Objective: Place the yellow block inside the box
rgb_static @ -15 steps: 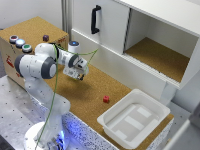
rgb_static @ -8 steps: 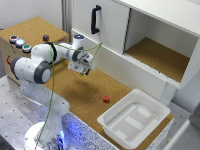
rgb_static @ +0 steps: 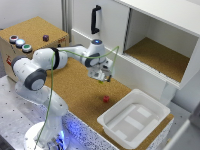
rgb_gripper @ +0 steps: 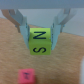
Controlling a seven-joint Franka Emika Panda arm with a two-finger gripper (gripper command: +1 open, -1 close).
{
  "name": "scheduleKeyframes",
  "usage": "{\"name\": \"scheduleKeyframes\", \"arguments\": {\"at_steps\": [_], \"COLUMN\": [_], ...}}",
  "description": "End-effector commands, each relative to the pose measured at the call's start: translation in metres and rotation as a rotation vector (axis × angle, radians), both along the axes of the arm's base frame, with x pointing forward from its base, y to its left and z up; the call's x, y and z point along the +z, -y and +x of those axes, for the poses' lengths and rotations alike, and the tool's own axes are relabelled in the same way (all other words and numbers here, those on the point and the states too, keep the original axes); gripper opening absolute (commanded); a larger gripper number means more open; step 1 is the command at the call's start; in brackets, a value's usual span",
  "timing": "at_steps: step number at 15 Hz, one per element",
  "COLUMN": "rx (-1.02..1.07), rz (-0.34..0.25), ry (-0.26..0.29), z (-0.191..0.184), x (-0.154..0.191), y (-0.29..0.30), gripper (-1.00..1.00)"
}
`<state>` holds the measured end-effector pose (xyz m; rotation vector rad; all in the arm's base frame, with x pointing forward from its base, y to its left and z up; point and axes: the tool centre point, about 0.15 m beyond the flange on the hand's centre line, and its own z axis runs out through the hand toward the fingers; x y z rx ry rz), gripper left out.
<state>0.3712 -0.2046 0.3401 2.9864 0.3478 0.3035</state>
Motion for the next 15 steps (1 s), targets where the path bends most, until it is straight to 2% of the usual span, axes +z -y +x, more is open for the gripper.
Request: {"name": "scheduleKeyframes", "arguments": {"at_steps": [1, 3, 6, 9, 11, 13, 15], "rx": [-0.038, -0.077, -0.119, -0.155, -0.167, -0.187, -0.196], "rz": [0.067, 0.072, 0.102, 0.106, 0.132, 0.189, 0.211], "ry": [-0.048, -0.103, -0.146, -0.129, -0.103, -0.070, -0.051], "z": [0.019, 0.032, 0.041, 0.041, 0.038, 0.031, 0.024], "x": [-0.015, -0.034, -0.069, -0.101, -0.115, -0.121, -0.123], "y": [0.137, 0.170, 0.201, 0.216, 0.222, 0.225, 0.218], "gripper": [-1.00, -1.00, -1.00, -1.00, -1.00, -1.00, -1.00]}}
